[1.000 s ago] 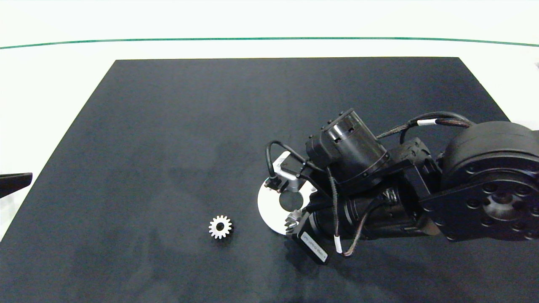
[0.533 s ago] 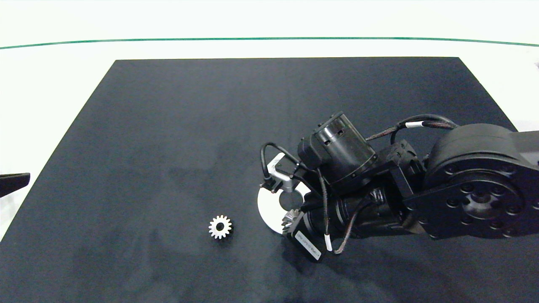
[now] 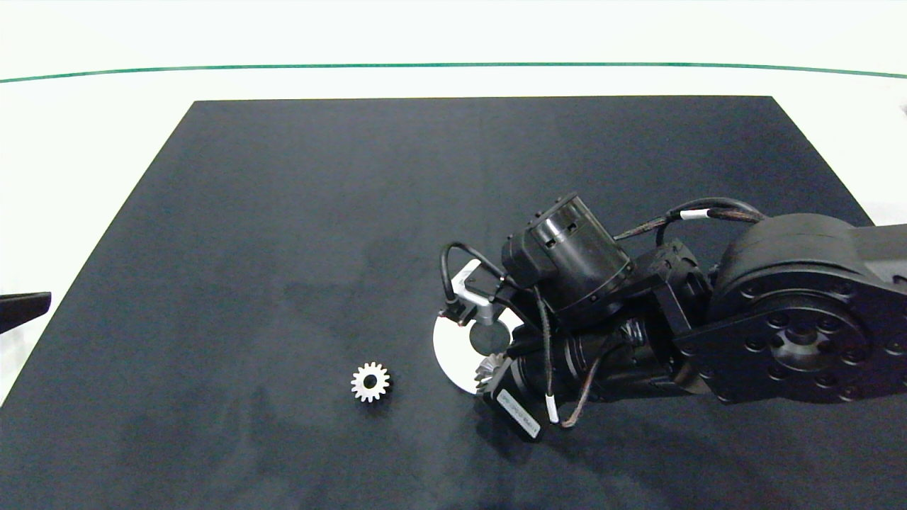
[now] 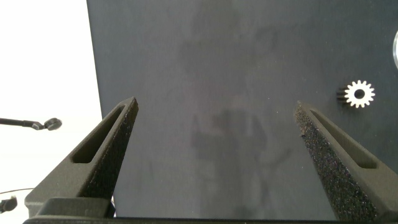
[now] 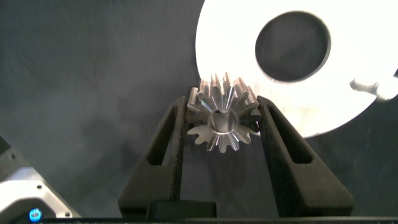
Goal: Install three planetary gears onto the carrier pins
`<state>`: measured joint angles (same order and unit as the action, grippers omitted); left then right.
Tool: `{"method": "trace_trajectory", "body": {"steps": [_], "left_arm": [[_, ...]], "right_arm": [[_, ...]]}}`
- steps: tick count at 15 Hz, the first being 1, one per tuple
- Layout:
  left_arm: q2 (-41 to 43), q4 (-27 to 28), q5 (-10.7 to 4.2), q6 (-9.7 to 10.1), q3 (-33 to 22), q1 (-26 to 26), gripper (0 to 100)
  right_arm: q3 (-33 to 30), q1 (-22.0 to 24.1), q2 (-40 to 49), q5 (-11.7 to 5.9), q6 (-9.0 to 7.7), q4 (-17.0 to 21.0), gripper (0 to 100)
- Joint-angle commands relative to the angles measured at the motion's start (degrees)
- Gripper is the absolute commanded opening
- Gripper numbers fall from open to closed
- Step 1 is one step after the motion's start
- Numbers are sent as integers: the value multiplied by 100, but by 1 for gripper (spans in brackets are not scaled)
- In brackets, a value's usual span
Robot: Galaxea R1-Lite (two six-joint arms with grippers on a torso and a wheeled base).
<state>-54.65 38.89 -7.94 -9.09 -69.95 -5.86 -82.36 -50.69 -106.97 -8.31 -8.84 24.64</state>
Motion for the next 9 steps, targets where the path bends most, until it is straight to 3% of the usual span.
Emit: {"method": "trace_trajectory", "body": {"steps": [1, 9], "left_arm": [[-2, 22, -6, -5, -1, -2, 100], [7, 22, -6, -5, -10, 15, 100]], "right_arm": [[1, -2, 10, -30, -4, -38, 16], [45, 15, -8, -30, -4, -47, 16]]}}
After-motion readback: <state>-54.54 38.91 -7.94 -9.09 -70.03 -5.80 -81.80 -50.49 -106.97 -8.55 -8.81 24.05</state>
